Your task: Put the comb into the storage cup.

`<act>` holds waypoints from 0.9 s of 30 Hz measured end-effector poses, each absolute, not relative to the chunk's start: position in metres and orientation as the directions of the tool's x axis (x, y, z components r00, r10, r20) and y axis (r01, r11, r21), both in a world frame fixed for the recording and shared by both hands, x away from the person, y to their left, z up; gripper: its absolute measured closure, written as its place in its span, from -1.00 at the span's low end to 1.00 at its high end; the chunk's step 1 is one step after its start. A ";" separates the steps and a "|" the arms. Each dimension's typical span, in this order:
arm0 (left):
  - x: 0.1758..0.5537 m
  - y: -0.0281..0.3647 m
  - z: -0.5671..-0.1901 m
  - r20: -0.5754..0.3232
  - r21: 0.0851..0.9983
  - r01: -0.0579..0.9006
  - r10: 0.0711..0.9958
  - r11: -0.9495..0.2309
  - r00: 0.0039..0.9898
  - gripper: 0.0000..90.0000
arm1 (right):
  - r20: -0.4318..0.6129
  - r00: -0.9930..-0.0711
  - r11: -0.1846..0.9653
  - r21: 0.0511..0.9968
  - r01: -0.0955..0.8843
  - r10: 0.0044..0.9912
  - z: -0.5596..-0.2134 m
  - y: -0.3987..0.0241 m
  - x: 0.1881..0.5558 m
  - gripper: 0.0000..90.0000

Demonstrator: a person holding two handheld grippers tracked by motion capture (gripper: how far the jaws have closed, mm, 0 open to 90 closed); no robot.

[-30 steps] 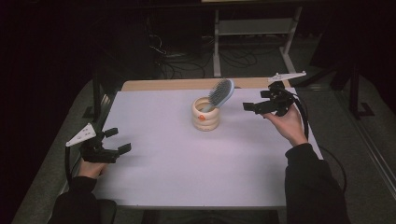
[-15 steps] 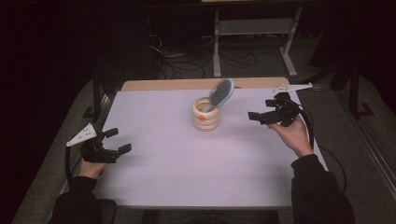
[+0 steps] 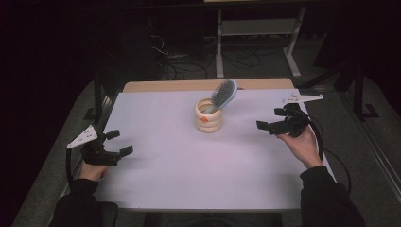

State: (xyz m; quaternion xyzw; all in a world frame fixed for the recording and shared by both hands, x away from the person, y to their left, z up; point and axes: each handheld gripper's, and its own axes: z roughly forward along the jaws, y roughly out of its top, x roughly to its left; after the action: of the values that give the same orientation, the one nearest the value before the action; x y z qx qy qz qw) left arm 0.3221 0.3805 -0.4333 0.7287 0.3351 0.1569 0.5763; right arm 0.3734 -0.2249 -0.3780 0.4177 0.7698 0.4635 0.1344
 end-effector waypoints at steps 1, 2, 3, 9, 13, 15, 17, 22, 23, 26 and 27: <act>0.322 0.381 -0.434 -0.159 0.944 0.311 0.672 -0.112 0.724 -1.00 | 0.180 -0.614 0.221 0.826 0.518 0.768 -0.379 -0.225 0.372 -1.00; 0.322 0.381 -0.434 -0.160 0.944 0.312 0.672 -0.111 0.723 -1.00 | 0.180 -0.615 0.220 0.828 0.516 0.768 -0.381 -0.227 0.369 -1.00; 0.322 0.382 -0.434 -0.161 0.944 0.312 0.672 -0.110 0.723 -1.00 | 0.181 -0.616 0.219 0.828 0.516 0.766 -0.382 -0.227 0.367 -1.00; 0.322 0.381 -0.434 -0.159 0.944 0.311 0.672 -0.111 0.723 -1.00 | 0.177 -0.618 0.220 0.831 0.511 0.766 -0.387 -0.230 0.357 -1.00; 0.321 0.381 -0.434 -0.159 0.944 0.310 0.671 -0.111 0.725 -1.00 | 0.173 -0.618 0.218 0.835 0.505 0.767 -0.388 -0.232 0.350 -1.00; 0.321 0.381 -0.434 -0.160 0.944 0.311 0.671 -0.110 0.724 -1.00 | 0.168 -0.614 0.211 0.842 0.496 0.771 -0.389 -0.235 0.345 -1.00; 0.321 0.381 -0.434 -0.162 0.944 0.312 0.671 -0.109 0.724 -1.00 | 0.158 -0.610 0.214 0.844 0.491 0.777 -0.390 -0.236 0.342 -1.00; 0.321 0.380 -0.435 -0.162 0.943 0.314 0.670 -0.112 0.725 -1.00 | 0.152 -0.601 0.209 0.848 0.487 0.784 -0.397 -0.240 0.333 -1.00; 0.321 0.380 -0.435 -0.162 0.943 0.314 0.670 -0.111 0.725 -1.00 | 0.145 -0.602 0.215 0.848 0.485 0.785 -0.399 -0.240 0.331 -1.00; 0.321 0.380 -0.435 -0.166 0.945 0.312 0.670 -0.103 0.724 -1.00 | 0.139 -0.602 0.219 0.849 0.482 0.786 -0.402 -0.241 0.325 -1.00; 0.321 0.380 -0.434 -0.165 0.945 0.310 0.669 -0.102 0.724 -1.00 | 0.140 -0.602 0.220 0.848 0.483 0.786 -0.403 -0.241 0.323 -1.00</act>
State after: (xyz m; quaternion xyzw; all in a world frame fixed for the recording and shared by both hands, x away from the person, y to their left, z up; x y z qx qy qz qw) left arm 0.3210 0.3802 -0.4344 0.7260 0.3371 0.1553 0.5789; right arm 0.3235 -0.2413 -0.4034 0.4153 0.7639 0.4666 0.1622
